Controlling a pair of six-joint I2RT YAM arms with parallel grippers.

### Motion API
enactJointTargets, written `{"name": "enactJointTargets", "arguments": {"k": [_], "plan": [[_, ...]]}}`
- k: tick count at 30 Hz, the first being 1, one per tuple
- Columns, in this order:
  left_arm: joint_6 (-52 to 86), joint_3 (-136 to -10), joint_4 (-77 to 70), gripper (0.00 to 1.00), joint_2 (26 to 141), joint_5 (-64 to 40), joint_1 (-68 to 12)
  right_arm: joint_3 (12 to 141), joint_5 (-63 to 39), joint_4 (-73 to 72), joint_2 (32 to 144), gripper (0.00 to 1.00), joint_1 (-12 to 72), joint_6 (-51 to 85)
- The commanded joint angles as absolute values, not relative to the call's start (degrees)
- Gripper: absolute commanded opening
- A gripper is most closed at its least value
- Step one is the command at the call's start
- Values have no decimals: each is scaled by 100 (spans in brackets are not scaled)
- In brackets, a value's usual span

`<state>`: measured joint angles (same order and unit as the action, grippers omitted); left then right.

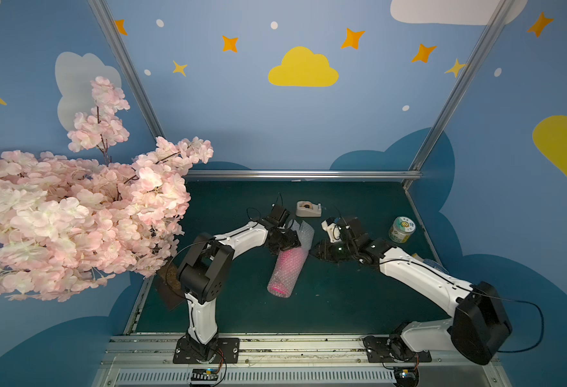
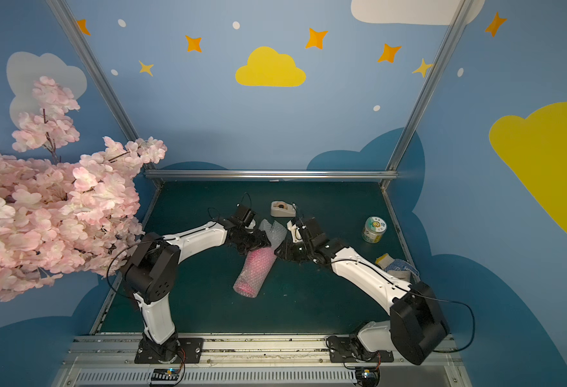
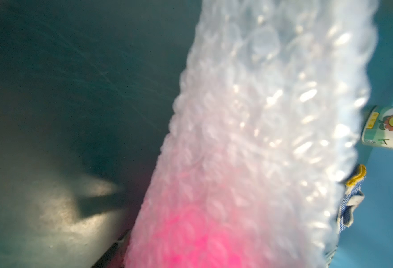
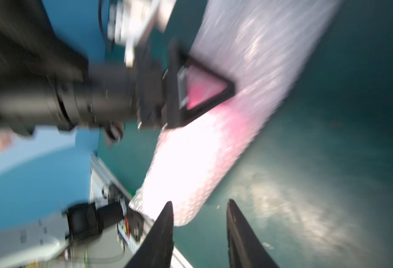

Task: Wrap wine glasses in bubble wrap
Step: Wrap the wine glass in bubble wrap.

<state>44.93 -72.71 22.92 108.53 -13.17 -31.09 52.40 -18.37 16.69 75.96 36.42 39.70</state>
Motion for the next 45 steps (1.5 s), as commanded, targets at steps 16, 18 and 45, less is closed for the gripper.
{"name": "enactJointTargets", "arguments": {"k": [16,18,45], "plan": [[3740,-7084,1978,78,10710,-1818,-3138,7312,-2905,2508,10052,48,2430,3430],[3755,-7099,1999,78,10699,-1765,-3161,7270,-2810,2523,10147,50,2487,3610],[5322,-6920,3004,79,10177,136,-3165,8555,-2276,3168,10828,42,1897,3030]]}}
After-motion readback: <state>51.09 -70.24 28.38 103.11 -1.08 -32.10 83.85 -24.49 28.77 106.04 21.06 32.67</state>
